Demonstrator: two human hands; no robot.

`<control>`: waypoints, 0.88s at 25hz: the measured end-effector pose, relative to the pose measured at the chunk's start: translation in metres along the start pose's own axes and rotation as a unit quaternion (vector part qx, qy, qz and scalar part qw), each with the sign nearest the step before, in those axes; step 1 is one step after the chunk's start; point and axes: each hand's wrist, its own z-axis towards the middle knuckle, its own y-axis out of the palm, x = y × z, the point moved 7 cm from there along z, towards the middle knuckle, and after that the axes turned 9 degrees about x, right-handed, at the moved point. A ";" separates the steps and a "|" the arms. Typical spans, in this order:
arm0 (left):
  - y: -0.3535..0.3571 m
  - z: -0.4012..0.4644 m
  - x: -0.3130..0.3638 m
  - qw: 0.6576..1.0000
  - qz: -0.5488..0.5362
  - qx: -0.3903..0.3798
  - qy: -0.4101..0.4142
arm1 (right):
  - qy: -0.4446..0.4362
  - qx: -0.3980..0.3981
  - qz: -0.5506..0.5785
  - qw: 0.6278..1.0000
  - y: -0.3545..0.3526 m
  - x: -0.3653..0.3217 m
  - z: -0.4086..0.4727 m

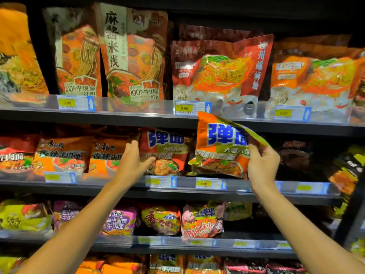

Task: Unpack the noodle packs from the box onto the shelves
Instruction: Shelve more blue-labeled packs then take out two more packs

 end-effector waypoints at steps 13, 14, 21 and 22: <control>0.015 -0.047 0.015 0.974 0.091 0.039 0.204 | 0.085 -0.122 -0.269 0.952 0.041 0.058 0.025; 0.018 -0.050 0.017 0.971 0.098 0.022 0.215 | 0.055 -0.098 -0.279 0.954 0.038 0.052 0.027; 0.035 -0.069 0.028 0.966 0.164 -0.109 0.166 | -0.278 -0.201 -0.378 0.860 0.049 0.021 -0.010; 0.036 -0.071 0.029 0.963 0.178 -0.123 0.164 | -0.308 -0.225 -0.378 0.844 0.048 0.019 -0.021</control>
